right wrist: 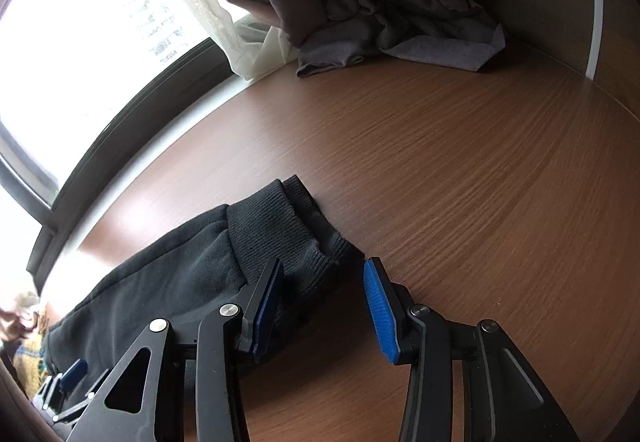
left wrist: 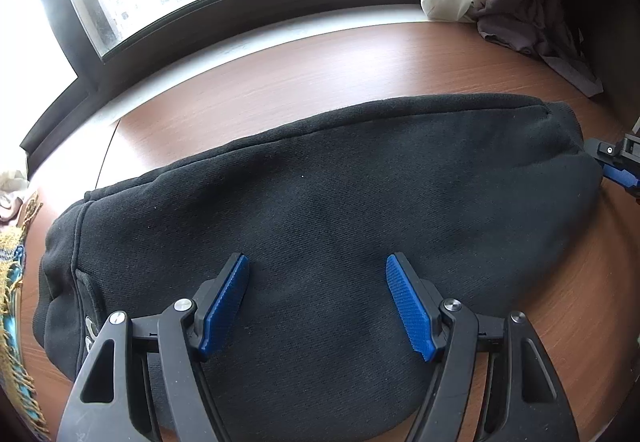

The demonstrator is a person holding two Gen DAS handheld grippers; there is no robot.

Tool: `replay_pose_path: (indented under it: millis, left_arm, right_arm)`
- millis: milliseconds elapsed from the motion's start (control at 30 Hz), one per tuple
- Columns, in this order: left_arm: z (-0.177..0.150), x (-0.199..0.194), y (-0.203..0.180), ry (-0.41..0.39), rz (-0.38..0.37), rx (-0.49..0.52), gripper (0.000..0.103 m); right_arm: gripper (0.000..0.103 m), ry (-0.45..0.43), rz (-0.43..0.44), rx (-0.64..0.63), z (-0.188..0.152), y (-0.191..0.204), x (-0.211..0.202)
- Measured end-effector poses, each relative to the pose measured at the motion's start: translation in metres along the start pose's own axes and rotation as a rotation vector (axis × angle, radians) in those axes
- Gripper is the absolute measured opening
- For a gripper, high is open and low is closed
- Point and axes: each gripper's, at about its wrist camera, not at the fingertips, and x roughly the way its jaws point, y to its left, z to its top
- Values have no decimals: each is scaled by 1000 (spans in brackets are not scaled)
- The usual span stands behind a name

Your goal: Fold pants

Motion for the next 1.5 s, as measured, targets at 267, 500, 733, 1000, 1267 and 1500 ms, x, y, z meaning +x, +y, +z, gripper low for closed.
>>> replay_pose_path:
  millis: [267, 500, 733, 1000, 1267, 1500]
  left_arm:
    - [-1, 3, 0, -4, 9, 3, 74]
    - [0, -11, 7, -33, 0, -46, 73]
    - [-4, -38, 26, -58, 80, -131, 73]
    - [-16, -69, 90, -66, 97, -270, 73]
    - [-40, -107, 175, -128, 160, -321, 74]
    - [-68, -114, 238, -123, 176, -381, 75]
  right_arm:
    - [32, 11, 27, 34, 3, 1, 14]
    - [14, -30, 21, -7, 9, 8, -3]
    - [13, -150, 127, -116, 26, 46, -54]
    - [13, -266, 259, -304, 30, 131, -99]
    - [13, -304, 373, -445, -2, 225, -129]
    - [13, -291, 439, -571, -50, 296, -144]
